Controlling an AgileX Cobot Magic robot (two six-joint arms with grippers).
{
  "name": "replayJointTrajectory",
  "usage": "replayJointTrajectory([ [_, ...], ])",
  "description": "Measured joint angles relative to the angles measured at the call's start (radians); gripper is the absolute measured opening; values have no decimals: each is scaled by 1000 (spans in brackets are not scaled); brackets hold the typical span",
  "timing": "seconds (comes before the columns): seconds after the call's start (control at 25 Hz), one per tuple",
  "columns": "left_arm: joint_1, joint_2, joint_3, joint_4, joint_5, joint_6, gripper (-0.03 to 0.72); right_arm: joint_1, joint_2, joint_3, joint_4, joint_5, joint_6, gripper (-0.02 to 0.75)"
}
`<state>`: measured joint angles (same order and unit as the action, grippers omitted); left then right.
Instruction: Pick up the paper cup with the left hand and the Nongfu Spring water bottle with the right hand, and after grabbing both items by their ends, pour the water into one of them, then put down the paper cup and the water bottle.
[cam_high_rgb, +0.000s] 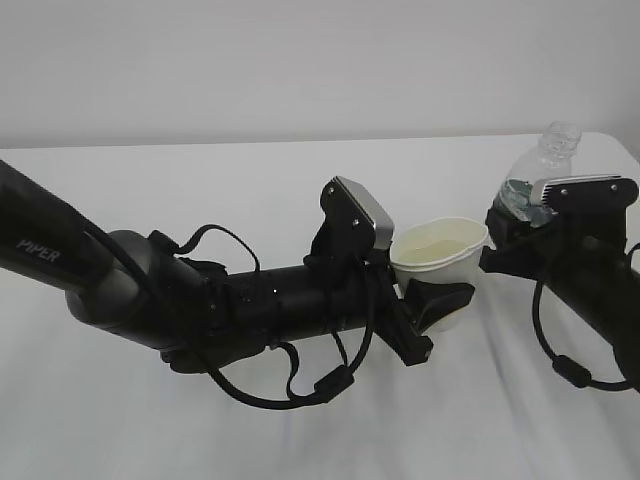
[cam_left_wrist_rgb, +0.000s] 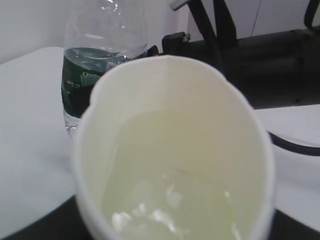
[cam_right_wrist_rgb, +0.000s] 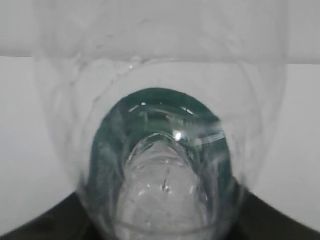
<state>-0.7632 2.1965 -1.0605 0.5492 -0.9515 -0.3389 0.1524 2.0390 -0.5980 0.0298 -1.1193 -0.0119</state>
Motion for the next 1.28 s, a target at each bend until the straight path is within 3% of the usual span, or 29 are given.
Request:
replayJointTrajectory([
  [1.08,0,0,0,-1,33,0,357,0,111,-52,-9,-2,0,355],
  [1.28,0,0,0,-1,33,0,357,0,111,-52,-18,-4,0,418],
])
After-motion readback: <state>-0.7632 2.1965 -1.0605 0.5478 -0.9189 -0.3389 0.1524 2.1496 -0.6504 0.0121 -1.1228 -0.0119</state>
